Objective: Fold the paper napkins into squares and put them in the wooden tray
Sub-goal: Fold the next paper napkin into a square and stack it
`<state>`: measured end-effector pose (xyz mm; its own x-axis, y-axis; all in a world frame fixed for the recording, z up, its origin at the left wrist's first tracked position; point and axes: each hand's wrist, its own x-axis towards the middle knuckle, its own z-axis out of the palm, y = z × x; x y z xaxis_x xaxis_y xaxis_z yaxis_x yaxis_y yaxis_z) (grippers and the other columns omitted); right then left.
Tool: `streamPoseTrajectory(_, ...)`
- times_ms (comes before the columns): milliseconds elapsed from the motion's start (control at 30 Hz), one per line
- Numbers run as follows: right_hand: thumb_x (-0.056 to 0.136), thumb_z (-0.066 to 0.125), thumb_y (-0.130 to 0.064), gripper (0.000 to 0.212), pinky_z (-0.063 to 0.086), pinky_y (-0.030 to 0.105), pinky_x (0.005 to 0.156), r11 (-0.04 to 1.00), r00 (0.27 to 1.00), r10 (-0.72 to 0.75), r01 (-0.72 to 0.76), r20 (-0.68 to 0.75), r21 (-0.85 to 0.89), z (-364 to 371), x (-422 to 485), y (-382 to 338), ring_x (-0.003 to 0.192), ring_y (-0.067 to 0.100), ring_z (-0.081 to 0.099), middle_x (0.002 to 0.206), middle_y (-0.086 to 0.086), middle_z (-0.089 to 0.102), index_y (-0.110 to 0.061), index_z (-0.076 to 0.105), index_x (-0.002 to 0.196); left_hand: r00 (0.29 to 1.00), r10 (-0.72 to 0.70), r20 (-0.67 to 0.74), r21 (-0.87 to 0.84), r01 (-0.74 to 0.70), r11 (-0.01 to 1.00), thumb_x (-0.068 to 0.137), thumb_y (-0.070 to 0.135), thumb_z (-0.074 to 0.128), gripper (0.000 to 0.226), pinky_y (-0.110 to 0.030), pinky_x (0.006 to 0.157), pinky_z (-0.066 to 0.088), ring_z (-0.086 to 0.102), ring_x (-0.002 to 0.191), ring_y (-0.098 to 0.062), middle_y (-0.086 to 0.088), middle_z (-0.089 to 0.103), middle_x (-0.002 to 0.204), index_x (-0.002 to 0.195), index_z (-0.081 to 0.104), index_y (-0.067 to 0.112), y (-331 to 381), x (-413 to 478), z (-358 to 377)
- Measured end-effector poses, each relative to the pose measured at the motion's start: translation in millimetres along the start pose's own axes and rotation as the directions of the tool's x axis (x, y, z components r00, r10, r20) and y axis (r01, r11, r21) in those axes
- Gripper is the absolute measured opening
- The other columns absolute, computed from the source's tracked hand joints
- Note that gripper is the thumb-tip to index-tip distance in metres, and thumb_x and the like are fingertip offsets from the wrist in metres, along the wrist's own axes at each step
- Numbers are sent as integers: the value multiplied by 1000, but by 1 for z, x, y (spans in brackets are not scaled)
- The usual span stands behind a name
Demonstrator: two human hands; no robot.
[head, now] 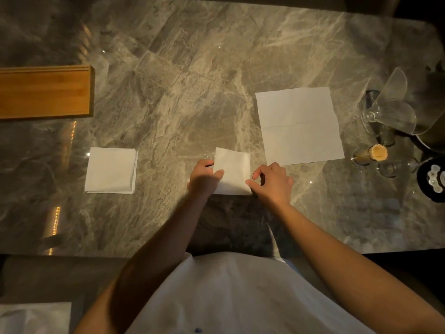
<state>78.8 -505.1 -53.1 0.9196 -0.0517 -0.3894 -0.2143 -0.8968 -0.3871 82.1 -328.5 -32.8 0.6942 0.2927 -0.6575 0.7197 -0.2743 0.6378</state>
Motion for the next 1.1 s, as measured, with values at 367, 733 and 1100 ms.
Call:
streamPoseTrajectory(367,92,60,-24,25,47,4,59,681,964,12,-202,265,704,-3,-5,-87,82,-1,59,95,-12,61,-15,53,114,914,176,364,-245,-88,965,89,12,59,29,-27,77,54,66,95,-17,-5,68,108,117,62,7,-8,15,-101)
streamPoseTrajectory(733,88,60,1,5,43,15,42,594,928,-60,-262,366,761,71,-19,-206,39,0,49,45,-12,58,-3,61,89,992,85,98,-117,-74,990,85,19,59,10,-30,72,52,62,85,-17,3,67,86,83,66,26,-69,45,-232)
streamPoseTrajectory(1100,83,67,-1,28,42,28,62,742,961,-94,-106,260,662,111,-7,-253,52,8,46,52,-9,49,-21,56,68,946,295,-137,190,-267,945,81,5,61,15,-31,71,43,53,76,-24,-16,62,84,94,66,-1,-96,64,-267)
